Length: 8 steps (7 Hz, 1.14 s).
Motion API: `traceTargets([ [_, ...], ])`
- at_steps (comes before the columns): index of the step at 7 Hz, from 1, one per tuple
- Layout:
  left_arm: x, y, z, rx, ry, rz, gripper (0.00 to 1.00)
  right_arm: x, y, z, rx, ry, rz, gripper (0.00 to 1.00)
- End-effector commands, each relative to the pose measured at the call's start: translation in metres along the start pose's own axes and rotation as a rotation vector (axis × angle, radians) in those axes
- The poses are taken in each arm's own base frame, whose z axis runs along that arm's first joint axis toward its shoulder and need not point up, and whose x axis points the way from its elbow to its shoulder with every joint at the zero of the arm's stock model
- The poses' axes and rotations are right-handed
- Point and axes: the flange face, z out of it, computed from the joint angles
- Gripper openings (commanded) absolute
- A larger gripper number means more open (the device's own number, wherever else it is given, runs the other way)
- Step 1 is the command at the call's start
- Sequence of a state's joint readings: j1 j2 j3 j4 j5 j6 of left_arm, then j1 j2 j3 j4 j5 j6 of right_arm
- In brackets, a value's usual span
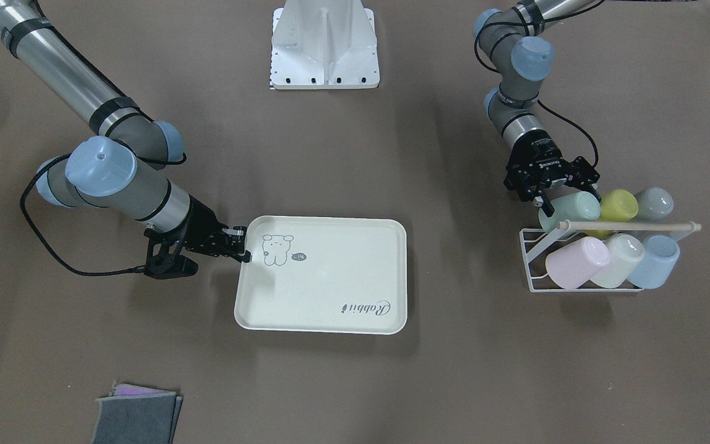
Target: Pick up and place green cup on tray
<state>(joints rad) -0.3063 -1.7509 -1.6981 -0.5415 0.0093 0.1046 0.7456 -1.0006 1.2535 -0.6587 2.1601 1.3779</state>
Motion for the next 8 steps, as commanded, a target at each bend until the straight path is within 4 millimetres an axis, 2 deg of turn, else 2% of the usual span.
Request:
traceTargets([
  [1, -0.001, 0.001, 0.003, -0.003, 0.004, -0.021, 0.96, 0.0, 0.004, 0.008, -0.002, 0.007, -0.005, 0.0],
  [2, -0.001, 0.002, 0.003, -0.005, 0.005, -0.041, 0.93, -0.001, 0.006, 0.01, -0.005, 0.007, -0.006, 0.0],
  [4, -0.001, 0.002, 0.003, -0.005, 0.005, -0.043, 0.7, -0.002, 0.014, 0.017, -0.003, 0.012, -0.011, 0.0],
  [6, -0.001, 0.002, 0.003, -0.005, 0.005, -0.039, 0.48, 0.001, 0.015, 0.019, -0.008, 0.016, -0.009, 0.4],
  [7, 0.0, 0.001, 0.003, -0.004, 0.005, -0.021, 0.46, 0.003, 0.016, 0.018, -0.008, 0.017, -0.006, 0.43],
  [8, 0.002, 0.005, 0.005, -0.007, 0.006, -0.012, 0.45, 0.004, 0.01, 0.012, -0.002, 0.014, 0.0, 0.52],
])
